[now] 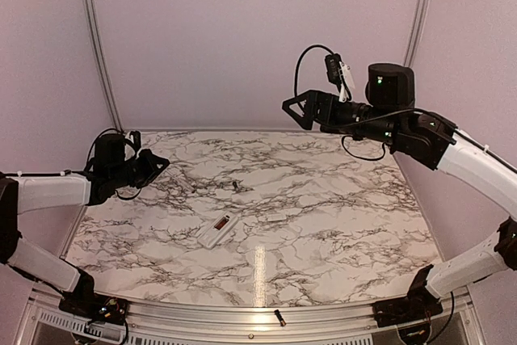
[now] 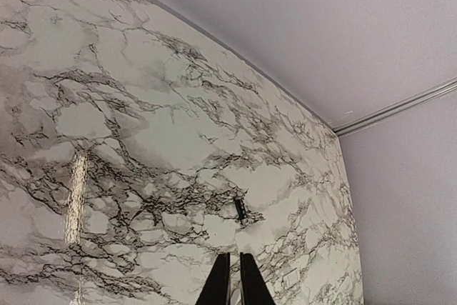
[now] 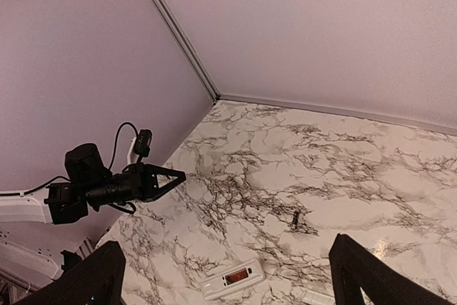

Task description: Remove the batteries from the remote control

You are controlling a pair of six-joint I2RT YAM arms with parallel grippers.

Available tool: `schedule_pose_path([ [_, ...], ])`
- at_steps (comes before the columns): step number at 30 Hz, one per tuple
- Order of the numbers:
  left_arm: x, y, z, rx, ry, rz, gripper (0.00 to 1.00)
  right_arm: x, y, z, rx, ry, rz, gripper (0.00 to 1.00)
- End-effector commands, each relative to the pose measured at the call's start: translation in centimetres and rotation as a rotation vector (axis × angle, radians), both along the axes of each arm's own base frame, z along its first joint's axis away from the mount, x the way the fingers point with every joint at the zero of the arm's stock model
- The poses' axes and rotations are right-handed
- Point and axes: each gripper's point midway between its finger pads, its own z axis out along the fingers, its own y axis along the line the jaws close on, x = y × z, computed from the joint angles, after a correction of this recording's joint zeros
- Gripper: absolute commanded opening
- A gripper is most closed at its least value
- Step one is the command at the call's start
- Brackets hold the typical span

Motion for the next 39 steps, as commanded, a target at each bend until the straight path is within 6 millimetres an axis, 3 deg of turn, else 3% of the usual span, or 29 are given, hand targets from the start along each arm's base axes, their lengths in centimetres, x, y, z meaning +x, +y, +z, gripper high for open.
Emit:
schedule_pose_path([
  [1,-0.6,-0.3,-3.2,0.026,0.073,-0.042,0.0,0.7,-0.1,-0.9,-0.024,0.033,-0.028,0.99],
  [4,-0.8,-0.5,-5.6,0.066,0.15,-0.069,0.0,0.9,0.3,-1.4,-0.038,0.053,-0.02,0.98],
  [7,-1.0,-0.2,-6.6,0.092,0.164,-0.064,0.01,1.0,0.6,-1.6,-0.04,0.061,-0.012,0.98],
  [12,-1.6,0.4,-8.0,0.154,0.196,-0.062,0.22,1.1,0.5,-1.6,-0.036,0.056,-0.019,0.98],
  [15,-2.0,0.6,-8.7,0.174,0.217,-0.066,0.39,1.2,0.6,-1.5,-0.035,0.056,-0.019,0.98],
  [20,-2.1,1.4,-8.7,0.219,0.22,-0.046,0.54,1.2,0.6,-1.6,-0.038,0.055,-0.018,0.99],
  [21,-2.1,1.6,-8.4,0.233,0.218,-0.037,0.59,1.2,0.5,-1.5,-0.039,0.053,-0.019,0.98],
  [25,-1.8,3.2,-7.0,0.336,0.204,0.007,0.96,1.3,0.4,-1.3,-0.047,0.041,-0.028,0.99],
  [26,-1.7,3.5,-6.5,0.359,0.194,0.015,0.99,1.3,0.3,-1.3,-0.051,0.038,-0.027,0.99],
  [33,-1.1,6.1,-2.4,0.52,0.129,0.088,0.99,2.0,-0.7,-0.5,-0.068,-0.003,-0.088,0.98],
  [37,-1.0,7.6,1.8,0.591,0.04,0.147,0.99,2.5,-1.5,0.6,-0.07,-0.03,-0.14,0.99],
  [39,-0.8,8.0,4.9,0.618,-0.038,0.163,0.99,2.6,-1.8,1.6,-0.063,-0.05,-0.156,0.98],
])
